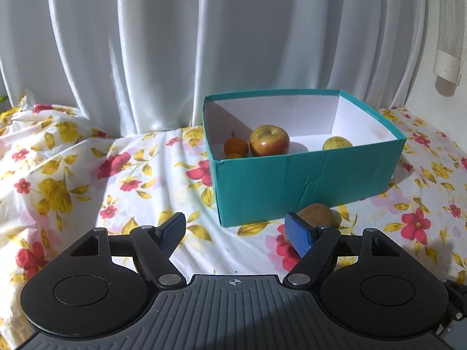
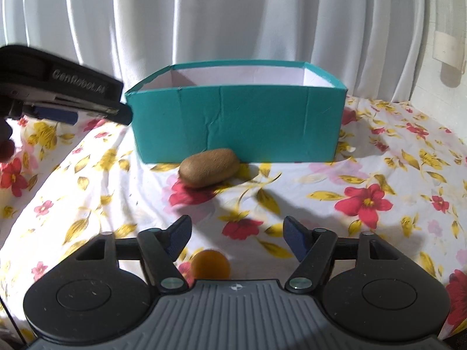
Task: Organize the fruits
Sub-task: 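Grasp a kiwi with the left tool while the right tool grasps a small orange, then carry the kiwi and small orange with both tools over the box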
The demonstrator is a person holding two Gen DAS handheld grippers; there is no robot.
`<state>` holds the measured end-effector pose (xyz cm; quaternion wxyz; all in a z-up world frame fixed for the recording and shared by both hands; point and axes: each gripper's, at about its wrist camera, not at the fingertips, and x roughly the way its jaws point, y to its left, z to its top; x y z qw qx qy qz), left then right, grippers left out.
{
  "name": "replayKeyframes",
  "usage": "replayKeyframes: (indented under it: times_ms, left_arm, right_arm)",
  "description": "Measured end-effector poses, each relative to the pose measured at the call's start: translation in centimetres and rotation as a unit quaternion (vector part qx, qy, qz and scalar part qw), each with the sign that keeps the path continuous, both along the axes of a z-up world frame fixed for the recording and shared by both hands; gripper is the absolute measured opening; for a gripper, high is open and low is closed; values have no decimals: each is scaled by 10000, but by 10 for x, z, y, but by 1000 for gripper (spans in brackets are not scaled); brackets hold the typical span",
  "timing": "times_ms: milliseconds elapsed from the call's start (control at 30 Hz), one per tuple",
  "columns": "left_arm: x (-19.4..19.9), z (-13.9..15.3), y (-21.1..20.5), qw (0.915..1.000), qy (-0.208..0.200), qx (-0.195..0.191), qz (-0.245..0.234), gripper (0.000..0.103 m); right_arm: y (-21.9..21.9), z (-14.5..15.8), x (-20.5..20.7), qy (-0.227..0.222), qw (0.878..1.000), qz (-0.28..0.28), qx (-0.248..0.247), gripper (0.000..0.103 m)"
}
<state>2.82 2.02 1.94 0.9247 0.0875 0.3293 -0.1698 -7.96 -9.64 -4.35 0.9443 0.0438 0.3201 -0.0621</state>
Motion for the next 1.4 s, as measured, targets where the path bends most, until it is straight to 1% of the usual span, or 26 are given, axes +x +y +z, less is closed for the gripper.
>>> replayKeyframes:
  times_ms: [33,100,167,200,233,300,467,600,767,867,900,1133,1200,1300,1333,1400]
  left_arm:
    - [-1,0,0,10000,13,4,-2,80]
    - [-1,-2,0,10000,28,22,-11,80]
    - [-1,-4,-2,10000,58,51,-14,80]
    - [-1,-5,-2,9999,79,57,-29,80]
    - [-1,-5,-3,9999,94,63,-35,80]
    - [0,-8,-5,9999,127,94,-57,80]
    - [1,-15,-15,9996,168,151,-189,80]
    - [3,-25,-30,9989,273,222,-322,79]
    - [11,-41,-55,9978,293,282,-525,79]
    - [18,-55,-72,9968,286,406,-627,77]
    - [21,-59,-76,9963,346,455,-649,75]
    - [38,-84,-96,9933,677,569,-749,68]
    - [43,-89,-99,9928,760,539,-758,67]
    - [46,-90,-102,9934,738,439,-760,67]
    - [46,-91,-103,9932,741,407,-804,65]
    - [46,-90,-105,9929,734,409,-837,64]
  right_arm:
    - [2,-2,0,67,9999,73,35,46]
    - [5,-6,-1,161,9996,213,117,40]
    - [7,-9,0,253,9990,335,163,39]
    - [8,-11,1,321,9986,384,188,32]
    - [8,-14,1,389,9982,398,226,31]
    - [6,-17,0,408,9979,394,300,30]
    - [0,-18,0,396,9983,317,278,30]
    - [-11,-18,1,383,9988,152,273,30]
    - [-28,-20,7,353,9990,-31,259,30]
    - [-38,-20,13,333,9992,-79,224,30]
    - [-42,-20,15,325,9992,-110,223,30]
    - [-58,-22,28,279,9993,-115,217,30]
    - [-60,-22,30,270,9994,-104,211,30]
    - [-63,-23,32,256,9994,-98,224,30]
    - [-64,-23,33,249,9994,-93,219,30]
    - [-64,-24,34,235,9995,-77,206,30]
